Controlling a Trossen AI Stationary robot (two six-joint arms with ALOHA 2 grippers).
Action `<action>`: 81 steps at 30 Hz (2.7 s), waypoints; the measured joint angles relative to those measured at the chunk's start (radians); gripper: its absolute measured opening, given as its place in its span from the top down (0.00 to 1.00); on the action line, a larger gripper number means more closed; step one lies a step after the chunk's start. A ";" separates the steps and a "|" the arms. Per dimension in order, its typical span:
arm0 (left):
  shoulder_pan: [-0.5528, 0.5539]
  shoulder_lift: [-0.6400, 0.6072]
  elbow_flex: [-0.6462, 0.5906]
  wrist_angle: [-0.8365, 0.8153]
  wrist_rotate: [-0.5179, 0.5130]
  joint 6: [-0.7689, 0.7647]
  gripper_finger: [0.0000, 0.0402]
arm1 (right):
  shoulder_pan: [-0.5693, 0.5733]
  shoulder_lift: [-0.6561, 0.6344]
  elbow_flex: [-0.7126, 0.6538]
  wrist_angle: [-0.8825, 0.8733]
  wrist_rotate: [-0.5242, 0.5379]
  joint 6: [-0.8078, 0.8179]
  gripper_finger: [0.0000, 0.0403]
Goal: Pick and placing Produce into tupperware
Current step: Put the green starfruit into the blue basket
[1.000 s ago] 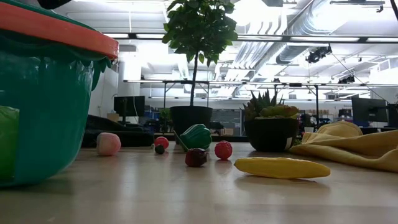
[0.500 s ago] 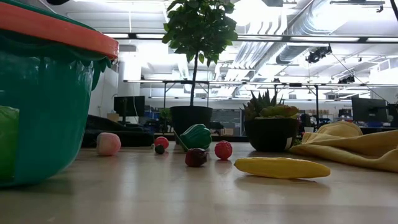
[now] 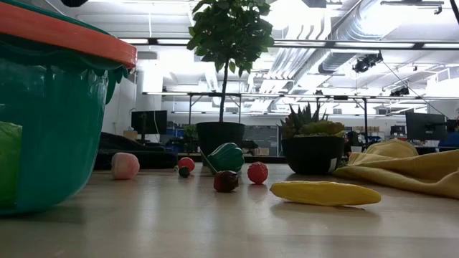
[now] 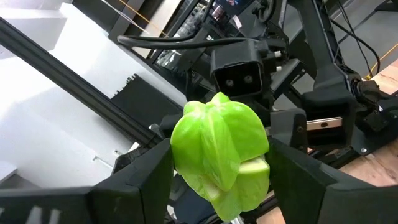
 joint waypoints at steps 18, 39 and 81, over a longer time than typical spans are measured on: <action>0.000 0.004 0.000 0.061 -0.023 -0.018 0.17 | 0.000 0.000 0.000 -0.006 0.000 0.000 0.47; 0.000 0.004 0.000 0.085 -0.064 0.028 0.19 | 0.000 0.026 -0.001 0.024 -0.026 0.026 0.47; 0.106 0.078 0.000 0.235 0.046 0.080 0.19 | -0.006 0.028 -0.001 0.032 -0.026 0.023 0.47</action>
